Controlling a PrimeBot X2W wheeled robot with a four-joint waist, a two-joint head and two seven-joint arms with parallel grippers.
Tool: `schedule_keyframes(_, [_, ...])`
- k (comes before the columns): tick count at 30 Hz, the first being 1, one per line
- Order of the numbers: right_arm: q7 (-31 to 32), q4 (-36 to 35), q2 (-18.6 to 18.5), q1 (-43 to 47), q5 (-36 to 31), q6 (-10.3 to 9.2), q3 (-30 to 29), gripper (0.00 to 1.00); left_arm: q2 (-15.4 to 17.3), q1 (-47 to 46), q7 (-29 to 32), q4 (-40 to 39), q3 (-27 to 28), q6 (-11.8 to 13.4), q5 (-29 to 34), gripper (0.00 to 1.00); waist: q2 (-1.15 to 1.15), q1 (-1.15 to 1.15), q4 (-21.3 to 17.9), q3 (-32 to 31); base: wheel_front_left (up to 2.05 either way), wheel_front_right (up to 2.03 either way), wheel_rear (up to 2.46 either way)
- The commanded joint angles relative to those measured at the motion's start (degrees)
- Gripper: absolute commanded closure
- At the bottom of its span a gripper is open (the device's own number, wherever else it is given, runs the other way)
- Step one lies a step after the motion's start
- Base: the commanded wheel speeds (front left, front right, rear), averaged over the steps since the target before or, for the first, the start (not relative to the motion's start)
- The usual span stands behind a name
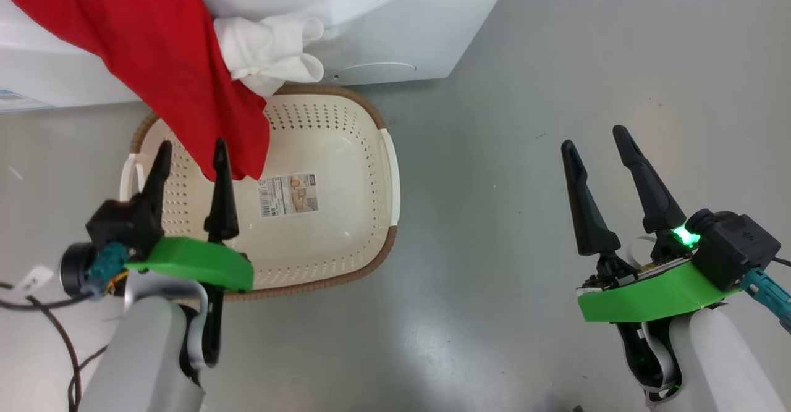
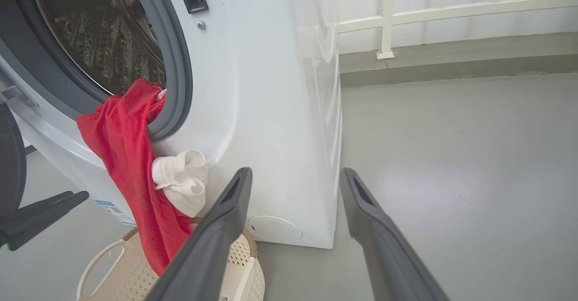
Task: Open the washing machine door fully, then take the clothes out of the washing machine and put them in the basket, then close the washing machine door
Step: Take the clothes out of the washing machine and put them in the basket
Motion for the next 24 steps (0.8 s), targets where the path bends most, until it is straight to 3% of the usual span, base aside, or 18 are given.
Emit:
schedule_keyframes(1, [-0.36,-1.45,0.05,1.73,-0.68,0.36,0.81,0.0,1.83,2.25,-0.51,-2.64,1.64,0.73,0.54,0.0,0.0,0.0,0.2,-0.19,0.0,0.0,0.0])
schedule_keyframes(24, [-0.36,-2.0,0.05,2.24,-1.28,0.36,0.43,0.0,2.89,16.78,8.19,-30.47,0.74,7.73,1.05,0.0,0.0,0.0,1.33,-0.95,0.0,0.0,0.0])
